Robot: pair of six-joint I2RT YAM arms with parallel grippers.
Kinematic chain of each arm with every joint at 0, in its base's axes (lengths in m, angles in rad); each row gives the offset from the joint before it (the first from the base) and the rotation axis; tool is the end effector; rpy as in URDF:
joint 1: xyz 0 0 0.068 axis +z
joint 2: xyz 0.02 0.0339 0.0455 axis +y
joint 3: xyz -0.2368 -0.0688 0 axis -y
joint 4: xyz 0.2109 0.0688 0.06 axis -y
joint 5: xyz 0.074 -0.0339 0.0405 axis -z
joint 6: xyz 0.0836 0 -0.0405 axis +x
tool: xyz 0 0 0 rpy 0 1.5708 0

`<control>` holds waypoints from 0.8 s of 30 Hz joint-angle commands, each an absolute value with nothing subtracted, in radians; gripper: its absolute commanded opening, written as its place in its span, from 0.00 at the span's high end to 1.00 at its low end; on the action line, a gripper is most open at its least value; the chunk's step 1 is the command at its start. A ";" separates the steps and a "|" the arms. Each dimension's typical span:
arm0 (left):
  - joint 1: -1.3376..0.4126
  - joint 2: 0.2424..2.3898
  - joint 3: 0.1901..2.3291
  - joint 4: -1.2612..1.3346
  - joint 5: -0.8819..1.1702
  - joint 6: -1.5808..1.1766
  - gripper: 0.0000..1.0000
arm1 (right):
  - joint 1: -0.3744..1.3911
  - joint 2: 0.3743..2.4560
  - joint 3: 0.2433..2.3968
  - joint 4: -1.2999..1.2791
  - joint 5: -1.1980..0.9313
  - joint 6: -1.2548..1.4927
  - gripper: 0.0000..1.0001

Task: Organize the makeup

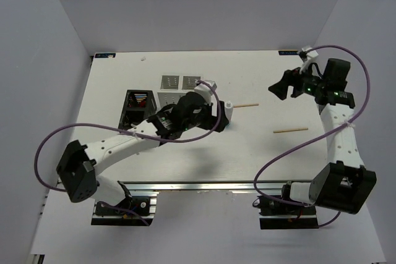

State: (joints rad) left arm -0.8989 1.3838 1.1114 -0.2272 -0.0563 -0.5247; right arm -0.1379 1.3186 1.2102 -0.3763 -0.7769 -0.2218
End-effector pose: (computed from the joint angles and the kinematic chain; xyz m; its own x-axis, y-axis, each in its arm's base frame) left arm 0.2113 -0.2581 0.2718 -0.6341 -0.0062 -0.7732 0.5003 0.7592 -0.4164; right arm 0.3005 0.0175 0.3174 -0.3366 -0.1117 -0.9350 -0.6053 0.7863 0.1240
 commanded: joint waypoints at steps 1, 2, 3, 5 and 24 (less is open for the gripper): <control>-0.937 1.423 1.175 -0.204 -0.241 -0.398 0.04 | -0.214 1.230 1.189 -0.414 -0.851 -0.281 0.15; -0.946 1.465 1.180 -0.184 -0.245 -0.384 0.04 | -0.230 1.220 1.177 -0.417 -0.856 -0.281 0.15; -0.951 1.489 1.187 -0.178 -0.258 -0.367 0.04 | -0.245 1.220 1.175 -0.423 -0.864 -0.281 0.15; -0.960 1.544 1.227 -0.172 -0.288 -0.351 0.04 | -0.278 1.224 1.173 -0.433 -0.876 -0.266 0.15; -0.965 1.983 1.477 -0.035 -0.455 -0.247 0.08 | -0.302 1.229 1.175 -0.440 -0.913 -0.232 0.16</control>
State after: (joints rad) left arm -0.9588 1.9984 1.4113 -0.0937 -0.3893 -0.2634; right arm -0.2955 1.2427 1.1805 -0.4255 -0.8867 -0.2367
